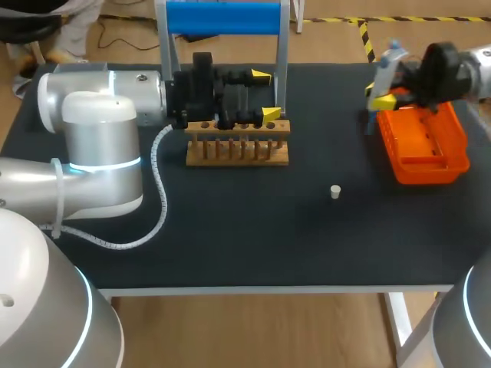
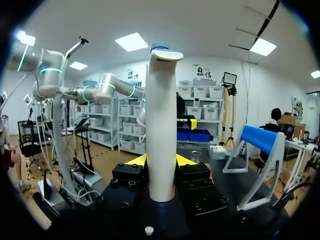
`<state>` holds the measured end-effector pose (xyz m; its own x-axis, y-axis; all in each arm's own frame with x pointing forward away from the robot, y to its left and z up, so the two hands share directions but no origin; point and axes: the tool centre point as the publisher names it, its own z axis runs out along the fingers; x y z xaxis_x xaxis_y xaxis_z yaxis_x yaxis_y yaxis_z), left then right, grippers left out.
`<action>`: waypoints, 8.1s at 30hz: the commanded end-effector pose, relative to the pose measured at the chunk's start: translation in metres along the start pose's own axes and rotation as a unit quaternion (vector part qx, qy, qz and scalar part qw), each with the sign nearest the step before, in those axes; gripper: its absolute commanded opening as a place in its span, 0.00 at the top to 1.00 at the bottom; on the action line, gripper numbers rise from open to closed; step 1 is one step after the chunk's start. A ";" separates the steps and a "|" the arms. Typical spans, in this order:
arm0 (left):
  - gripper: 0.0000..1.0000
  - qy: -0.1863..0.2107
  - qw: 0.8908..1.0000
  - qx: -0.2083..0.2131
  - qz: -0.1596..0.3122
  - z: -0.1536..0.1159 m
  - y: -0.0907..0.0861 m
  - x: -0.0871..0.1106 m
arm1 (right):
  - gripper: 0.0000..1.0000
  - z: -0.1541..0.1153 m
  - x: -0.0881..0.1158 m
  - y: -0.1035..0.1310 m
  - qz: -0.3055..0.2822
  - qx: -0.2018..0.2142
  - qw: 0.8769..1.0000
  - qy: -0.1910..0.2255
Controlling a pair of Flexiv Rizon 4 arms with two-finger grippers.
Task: Invert the test tube, pick up the pipette, mount the tip to pipette, aspirate from beaker and dispense into the tube, eject the tip, return the pipette, and cap with the stopper.
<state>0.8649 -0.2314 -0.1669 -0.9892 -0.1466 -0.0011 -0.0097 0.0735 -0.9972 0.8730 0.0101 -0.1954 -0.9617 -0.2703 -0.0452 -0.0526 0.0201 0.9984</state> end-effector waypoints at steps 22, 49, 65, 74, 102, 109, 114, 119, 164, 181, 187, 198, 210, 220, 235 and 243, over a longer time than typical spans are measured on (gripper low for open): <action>0.00 -0.002 1.000 0.002 0.001 0.001 0.001 0.001 | 1.00 0.129 0.011 -0.006 -0.011 -0.002 0.992 -0.129; 0.00 -0.002 1.000 0.002 0.001 0.001 0.001 0.001 | 1.00 0.172 -0.037 -0.020 0.042 -0.027 0.991 -0.127; 0.00 -0.002 1.000 0.002 0.001 0.001 0.001 0.001 | 1.00 0.188 -0.052 -0.020 0.040 -0.031 0.991 -0.127; 0.00 -0.002 1.000 0.002 0.001 0.001 0.001 0.001 | 1.00 0.193 -0.055 -0.016 0.031 -0.034 0.990 -0.131; 1.00 -0.002 1.000 0.002 0.001 0.001 0.001 0.001 | 1.00 0.194 -0.055 -0.015 0.020 -0.050 0.986 -0.161; 1.00 -0.002 1.000 0.002 0.001 0.001 0.001 0.001 | 1.00 0.193 -0.055 -0.014 0.019 -0.050 0.986 -0.159; 1.00 -0.002 1.000 0.002 0.001 0.001 0.001 0.001 | 1.00 0.191 -0.054 -0.012 0.015 -0.047 0.987 -0.156; 1.00 -0.002 1.000 0.002 0.001 0.001 0.001 0.001 | 0.00 0.177 -0.047 -0.006 0.012 -0.042 0.988 -0.151; 1.00 -0.002 1.000 0.002 0.001 0.001 0.001 0.001 | 0.00 0.080 -0.240 0.016 -0.005 0.073 0.952 -0.298; 1.00 -0.002 1.000 0.002 0.001 0.001 0.001 0.001 | 0.00 0.080 -0.238 0.016 -0.001 0.081 0.953 -0.293; 1.00 -0.002 1.000 0.002 0.001 0.001 0.001 0.001 | 0.00 0.080 -0.238 0.016 -0.001 0.081 0.953 -0.293; 1.00 -0.002 1.000 0.002 0.001 0.001 0.001 0.001 | 0.00 0.080 -0.238 0.016 -0.001 0.081 0.953 -0.293; 1.00 -0.083 0.996 -0.028 -0.029 -0.058 0.005 -0.027 | 0.00 0.080 -0.238 0.016 -0.001 0.081 0.953 -0.293; 1.00 -0.188 0.977 -0.083 -0.052 -0.136 -0.004 -0.089 | 0.00 0.080 -0.238 0.016 -0.001 0.081 0.953 -0.293; 1.00 -0.295 0.940 -0.134 -0.107 -0.158 -0.009 -0.182 | 0.00 0.080 -0.238 0.016 -0.001 0.081 0.953 -0.293; 1.00 -0.355 0.915 -0.140 -0.135 -0.161 0.002 -0.215 | 0.00 0.080 -0.238 0.016 -0.001 0.081 0.953 -0.293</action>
<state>1.0397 -0.0256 -0.1500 -0.6270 -0.7717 0.1064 -0.3690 0.1739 -0.9130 1.0787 0.1529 -0.1712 -0.9434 0.3143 -0.1055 -0.0493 0.1817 0.9821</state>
